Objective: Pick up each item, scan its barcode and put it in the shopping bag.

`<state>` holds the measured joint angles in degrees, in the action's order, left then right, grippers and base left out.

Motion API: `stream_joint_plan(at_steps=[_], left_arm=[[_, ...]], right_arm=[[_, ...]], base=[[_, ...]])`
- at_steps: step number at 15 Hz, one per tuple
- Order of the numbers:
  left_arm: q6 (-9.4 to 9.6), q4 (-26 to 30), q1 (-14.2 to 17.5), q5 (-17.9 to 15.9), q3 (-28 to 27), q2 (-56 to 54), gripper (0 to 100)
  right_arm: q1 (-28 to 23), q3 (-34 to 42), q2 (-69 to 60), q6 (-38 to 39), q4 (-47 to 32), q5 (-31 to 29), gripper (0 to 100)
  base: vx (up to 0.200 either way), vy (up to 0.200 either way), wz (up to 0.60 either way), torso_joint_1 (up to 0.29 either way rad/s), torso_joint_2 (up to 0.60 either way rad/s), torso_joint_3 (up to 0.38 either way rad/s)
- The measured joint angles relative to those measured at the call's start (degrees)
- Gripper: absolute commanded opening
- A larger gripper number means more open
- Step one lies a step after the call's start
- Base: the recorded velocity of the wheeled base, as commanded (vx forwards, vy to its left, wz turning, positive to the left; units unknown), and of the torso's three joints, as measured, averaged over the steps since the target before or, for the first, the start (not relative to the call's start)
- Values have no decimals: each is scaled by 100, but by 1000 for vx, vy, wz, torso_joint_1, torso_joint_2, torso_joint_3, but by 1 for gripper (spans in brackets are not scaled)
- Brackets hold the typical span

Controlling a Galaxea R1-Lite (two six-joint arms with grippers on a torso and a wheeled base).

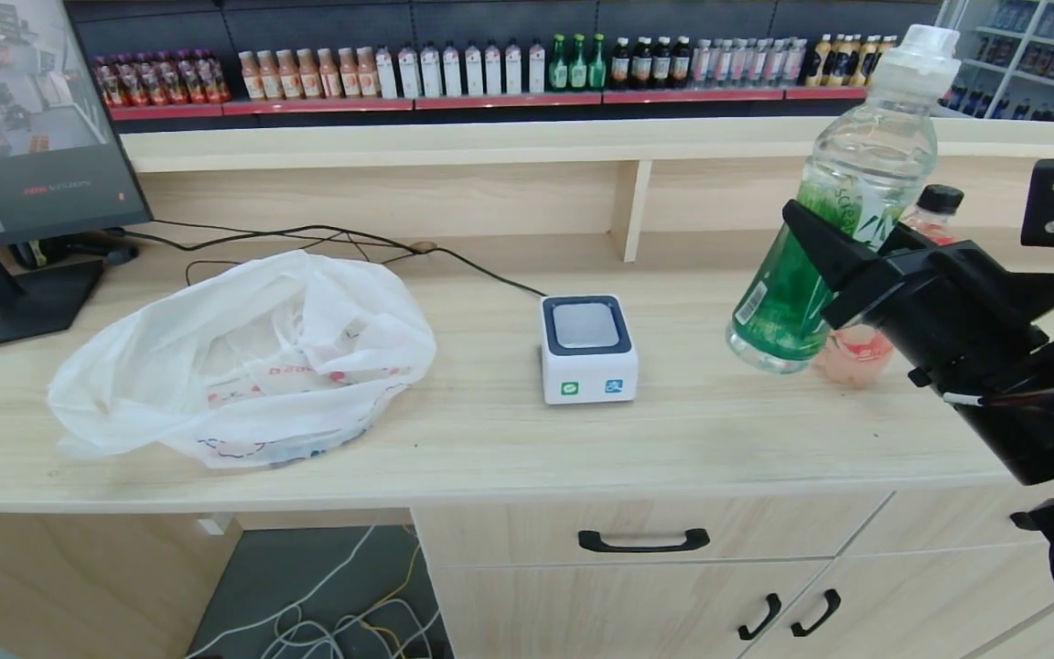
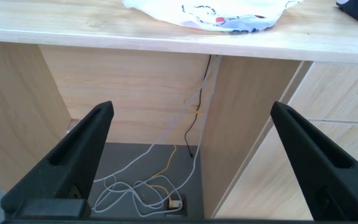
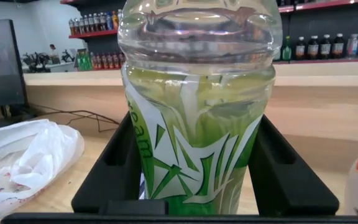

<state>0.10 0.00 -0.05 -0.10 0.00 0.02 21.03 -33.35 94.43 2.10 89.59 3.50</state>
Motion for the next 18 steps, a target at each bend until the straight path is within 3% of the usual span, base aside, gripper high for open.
stream_joint_plan(at_steps=[4,14,18], left_arm=[[6,0,5,0,0,0,100],[9,0,7,0,0,0,100],[9,0,5,0,0,0,100]], right_arm=[[-6,50,-24,-7,32,5,0],[-24,102,26,24,32,22,0],[-78,-215,278,-234,40,60,0]], base=[[0,200,0,-1,2,4],[0,0,0,0,0,0],[0,0,0,0,0,0]])
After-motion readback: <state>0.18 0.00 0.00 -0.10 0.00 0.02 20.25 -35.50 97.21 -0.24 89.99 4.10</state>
